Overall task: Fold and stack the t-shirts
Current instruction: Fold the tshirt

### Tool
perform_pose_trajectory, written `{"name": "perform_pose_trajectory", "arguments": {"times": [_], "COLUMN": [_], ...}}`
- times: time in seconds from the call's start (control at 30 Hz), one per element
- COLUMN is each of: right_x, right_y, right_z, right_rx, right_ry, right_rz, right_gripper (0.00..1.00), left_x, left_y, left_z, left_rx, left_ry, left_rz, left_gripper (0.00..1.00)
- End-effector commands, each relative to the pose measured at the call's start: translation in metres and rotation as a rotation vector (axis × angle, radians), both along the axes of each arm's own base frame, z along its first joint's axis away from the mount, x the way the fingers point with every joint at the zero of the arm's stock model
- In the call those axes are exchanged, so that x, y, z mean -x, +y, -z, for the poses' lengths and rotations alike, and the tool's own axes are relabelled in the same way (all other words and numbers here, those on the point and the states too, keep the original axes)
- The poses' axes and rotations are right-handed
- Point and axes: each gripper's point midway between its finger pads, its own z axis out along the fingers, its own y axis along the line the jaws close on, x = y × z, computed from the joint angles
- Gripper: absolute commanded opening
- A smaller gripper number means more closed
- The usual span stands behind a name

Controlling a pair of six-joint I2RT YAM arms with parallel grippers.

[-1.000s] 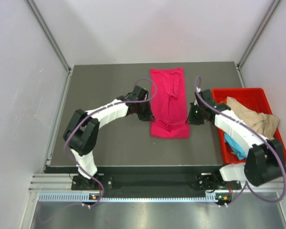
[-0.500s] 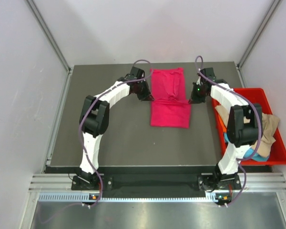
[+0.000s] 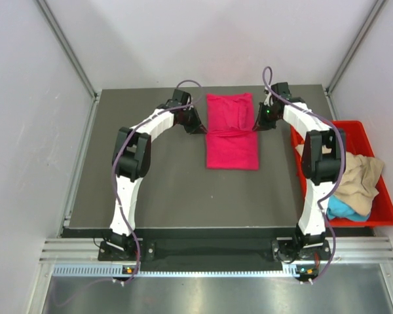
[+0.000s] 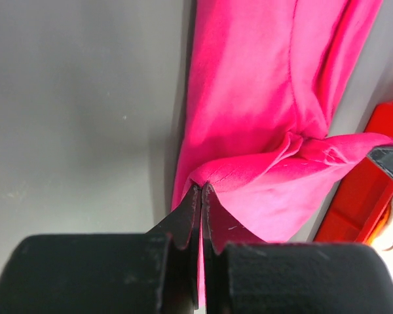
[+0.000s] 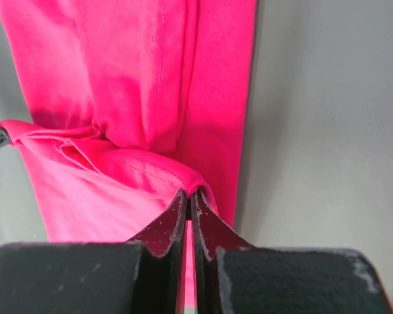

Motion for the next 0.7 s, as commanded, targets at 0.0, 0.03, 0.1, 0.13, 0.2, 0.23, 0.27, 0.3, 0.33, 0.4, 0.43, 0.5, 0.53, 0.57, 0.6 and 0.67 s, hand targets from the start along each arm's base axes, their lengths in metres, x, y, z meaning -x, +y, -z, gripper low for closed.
{"name": "perform_pose_trajectory", "arguments": {"times": [0.0, 0.03, 0.1, 0.13, 0.2, 0.23, 0.27, 0.3, 0.33, 0.4, 0.43, 0.5, 0.53, 0.57, 0.6, 0.67], "right_x": [-0.019, -0.021, -0.023, -0.024, -0.025, -0.025, -0.024, -0.025, -0.025, -0.026, -0.027, -0.029, -0.033, -0.034, -0.038, -0.042], "right_y": [-0.001, 0.0, -0.001, -0.001, -0.002, -0.003, -0.005, -0.006, -0.006, -0.007, -0.008, -0.01, -0.011, -0.01, -0.011, -0.008], "right_z": [-0.013, -0.012, -0.008, -0.009, -0.006, -0.006, -0.005, -0.004, -0.003, -0.001, -0.002, -0.004, -0.006, -0.007, -0.012, -0.024], "right_rx": [-0.018, -0.022, -0.023, -0.023, -0.023, -0.021, -0.021, -0.019, -0.02, -0.017, -0.017, -0.024, -0.027, -0.033, -0.039, -0.073], "right_ry": [-0.053, -0.053, -0.045, -0.048, -0.041, -0.039, -0.032, -0.031, -0.029, -0.024, -0.025, -0.03, -0.038, -0.04, -0.057, -0.088], "right_rz": [-0.015, -0.017, -0.013, -0.013, -0.003, 0.007, 0.02, 0.021, 0.022, 0.028, 0.032, 0.043, 0.046, 0.05, 0.055, 0.028], "right_gripper": [0.0, 0.0, 0.0, 0.0, 0.0, 0.0, 0.0, 0.0, 0.0, 0.0, 0.0, 0.06, 0.11, 0.15, 0.2, 0.25], "left_x": [-0.031, -0.032, -0.034, -0.034, -0.034, -0.035, -0.036, -0.036, -0.037, -0.038, -0.038, -0.039, -0.041, -0.043, -0.046, -0.052], "left_y": [-0.004, -0.005, -0.009, -0.011, -0.015, -0.015, -0.015, -0.014, -0.015, -0.013, -0.013, -0.012, -0.011, -0.007, -0.005, 0.004], "left_z": [-0.033, -0.03, -0.034, -0.033, -0.032, -0.032, -0.03, -0.027, -0.026, -0.022, -0.021, -0.018, -0.019, -0.02, -0.025, -0.043], "left_rx": [0.077, 0.088, 0.124, 0.134, 0.158, 0.163, 0.163, 0.165, 0.167, 0.161, 0.16, 0.161, 0.162, 0.163, 0.163, 0.176], "left_ry": [-0.132, -0.129, -0.143, -0.146, -0.139, -0.14, -0.135, -0.126, -0.124, -0.113, -0.109, -0.103, -0.104, -0.108, -0.119, -0.159], "left_rz": [0.005, 0.01, 0.026, 0.032, 0.042, 0.041, 0.036, 0.031, 0.029, 0.015, 0.014, 0.008, 0.005, 0.0, -0.003, -0.016], "left_gripper": [0.0, 0.0, 0.0, 0.0, 0.0, 0.0, 0.0, 0.0, 0.0, 0.0, 0.0, 0.0, 0.03, 0.06, 0.09, 0.15]}}
